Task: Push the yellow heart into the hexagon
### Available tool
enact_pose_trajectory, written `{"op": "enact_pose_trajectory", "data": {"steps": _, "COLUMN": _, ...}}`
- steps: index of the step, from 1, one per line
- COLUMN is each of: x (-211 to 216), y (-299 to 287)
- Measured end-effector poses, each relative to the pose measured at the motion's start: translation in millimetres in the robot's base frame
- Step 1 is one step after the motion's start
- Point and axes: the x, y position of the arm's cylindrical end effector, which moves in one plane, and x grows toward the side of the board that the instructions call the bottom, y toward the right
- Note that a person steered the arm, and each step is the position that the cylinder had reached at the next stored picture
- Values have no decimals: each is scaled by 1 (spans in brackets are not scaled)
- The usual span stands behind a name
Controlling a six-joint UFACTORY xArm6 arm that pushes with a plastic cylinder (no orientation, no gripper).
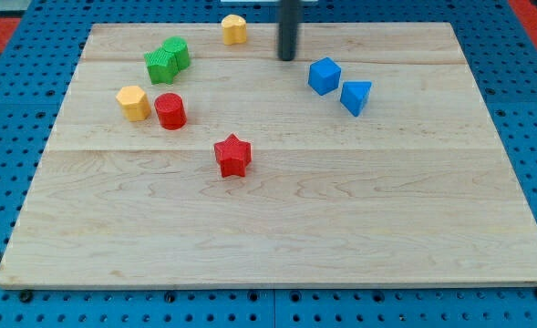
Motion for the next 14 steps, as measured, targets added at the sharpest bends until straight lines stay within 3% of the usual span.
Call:
{"op": "enact_pose_trajectory", "data": {"steps": 2, "x": -49, "y": -70}}
{"op": "enact_pose_trajectory", "data": {"steps": 3, "x": -46, "y": -98}}
{"op": "enact_pose_trajectory", "data": {"steps": 4, "x": -75, "y": -102}}
{"op": "enact_pose_trajectory", "data": {"steps": 5, "x": -76, "y": -100}}
{"op": "enact_pose_trajectory", "data": {"steps": 6, "x": -73, "y": -46}}
{"op": "enact_pose_trajectory", "data": {"steps": 7, "x": -24, "y": 82}}
{"op": "enact_pose_trajectory", "data": {"steps": 8, "x": -22, "y": 149}}
{"op": "enact_pose_trajectory", "data": {"steps": 9, "x": -74, "y": 183}}
{"op": "enact_pose_trajectory", "data": {"steps": 11, "x": -52, "y": 47}}
{"op": "enact_pose_trajectory", "data": {"steps": 12, "x": 13, "y": 38}}
{"op": "enact_pose_trajectory", "data": {"steps": 13, "x": -10, "y": 82}}
{"op": "enact_pose_trajectory", "data": {"steps": 14, "x": -60, "y": 87}}
